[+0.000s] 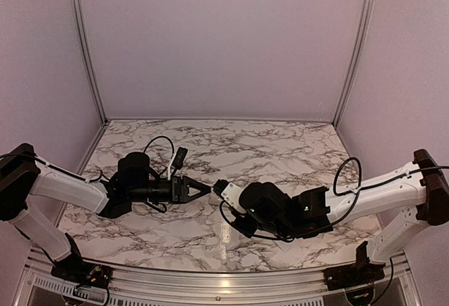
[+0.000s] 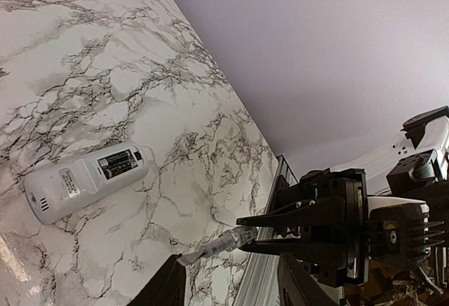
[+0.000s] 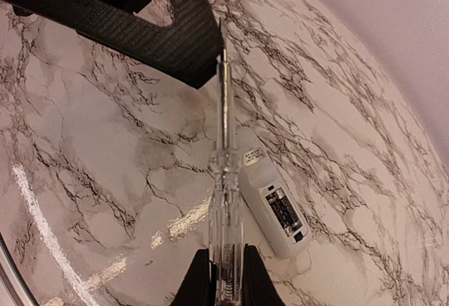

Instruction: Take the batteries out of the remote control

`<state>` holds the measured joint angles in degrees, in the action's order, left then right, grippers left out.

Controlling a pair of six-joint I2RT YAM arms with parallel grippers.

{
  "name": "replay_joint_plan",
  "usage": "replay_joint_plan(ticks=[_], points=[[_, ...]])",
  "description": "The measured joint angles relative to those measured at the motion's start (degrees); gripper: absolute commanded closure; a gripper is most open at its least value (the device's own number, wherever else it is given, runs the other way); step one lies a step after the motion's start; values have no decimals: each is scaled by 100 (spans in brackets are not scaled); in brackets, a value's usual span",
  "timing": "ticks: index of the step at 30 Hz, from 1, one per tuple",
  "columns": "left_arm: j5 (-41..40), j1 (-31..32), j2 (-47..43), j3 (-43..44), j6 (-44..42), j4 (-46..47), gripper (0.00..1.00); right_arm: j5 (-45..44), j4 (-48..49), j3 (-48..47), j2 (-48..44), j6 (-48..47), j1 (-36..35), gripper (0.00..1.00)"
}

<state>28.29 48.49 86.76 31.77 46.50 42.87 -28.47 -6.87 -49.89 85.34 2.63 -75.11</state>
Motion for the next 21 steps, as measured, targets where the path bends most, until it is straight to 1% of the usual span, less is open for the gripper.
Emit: replay_joint_plan(ticks=[5, 15, 20, 21], points=[[17, 0, 116, 39, 66, 17, 58, -15, 105, 0, 68, -44, -2, 100], [20, 0, 249, 101, 118, 17, 70, -13, 223, -2, 184, -160, -59, 100], [22, 0, 337, 122, 173, 17, 79, -17, 256, -2, 232, -186, -59, 100], [22, 0, 352, 125, 181, 17, 82, -17, 258, -9, 240, -186, -59, 100]])
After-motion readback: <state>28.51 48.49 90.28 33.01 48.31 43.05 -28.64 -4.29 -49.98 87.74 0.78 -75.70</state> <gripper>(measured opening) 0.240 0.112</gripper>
